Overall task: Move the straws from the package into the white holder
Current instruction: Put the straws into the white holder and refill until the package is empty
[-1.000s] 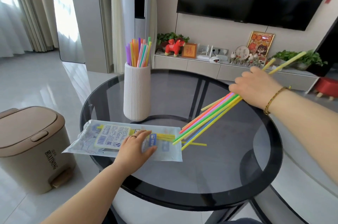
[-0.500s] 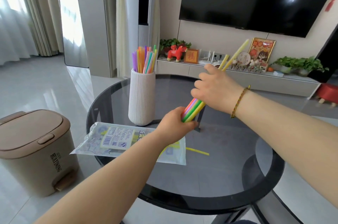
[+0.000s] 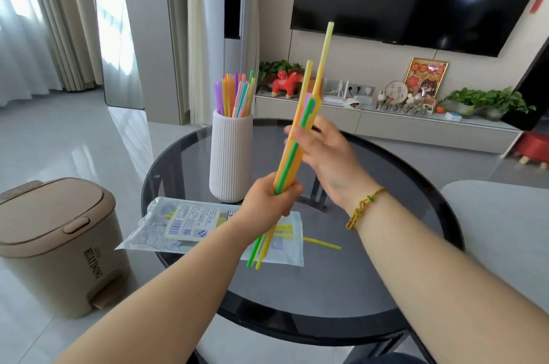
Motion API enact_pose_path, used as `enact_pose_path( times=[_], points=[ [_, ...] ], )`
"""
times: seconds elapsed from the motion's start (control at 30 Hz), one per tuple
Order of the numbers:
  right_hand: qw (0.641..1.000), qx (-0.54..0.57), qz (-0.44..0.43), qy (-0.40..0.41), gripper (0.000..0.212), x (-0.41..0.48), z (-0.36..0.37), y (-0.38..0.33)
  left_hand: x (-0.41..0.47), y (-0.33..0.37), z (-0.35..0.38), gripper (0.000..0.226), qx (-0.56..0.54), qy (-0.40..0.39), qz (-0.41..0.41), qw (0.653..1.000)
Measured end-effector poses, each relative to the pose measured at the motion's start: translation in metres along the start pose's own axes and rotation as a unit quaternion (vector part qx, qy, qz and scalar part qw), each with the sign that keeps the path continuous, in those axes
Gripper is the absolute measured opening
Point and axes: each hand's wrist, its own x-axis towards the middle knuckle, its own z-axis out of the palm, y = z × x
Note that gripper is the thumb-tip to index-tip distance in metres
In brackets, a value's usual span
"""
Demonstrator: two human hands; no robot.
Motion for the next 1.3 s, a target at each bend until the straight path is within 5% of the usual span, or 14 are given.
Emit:
enact_pose_path(
  times=[0.07, 0.2, 0.87, 1.3],
  points=[
    [0.999, 0.036, 0.011, -0.039, 0.012, 0.003, 0.006, 0.004, -0.003, -0.002, 0.001, 0.022, -0.008, -0.006, 0.023, 1.000],
    [0.998, 0.027, 0.006, -0.050, 0.030, 0.002, 0.018, 0.016, -0.006, -0.009, 0.000, 0.025, -0.037, -0.017, 0.023, 0.999],
    [0.999, -0.008, 0.007, -0.043, 0.020, -0.003, 0.027, 0.051, -0.019, -0.049, -0.008, 0.006, -0.010, -0.074, -0.059, 0.995],
    [0.999, 0.042, 0.023, -0.013, 0.022, 0.007, 0.025, 0.055, -0.025, -0.057, -0.015, 0.020, 0.017, -0.075, -0.104, 0.992]
  ],
)
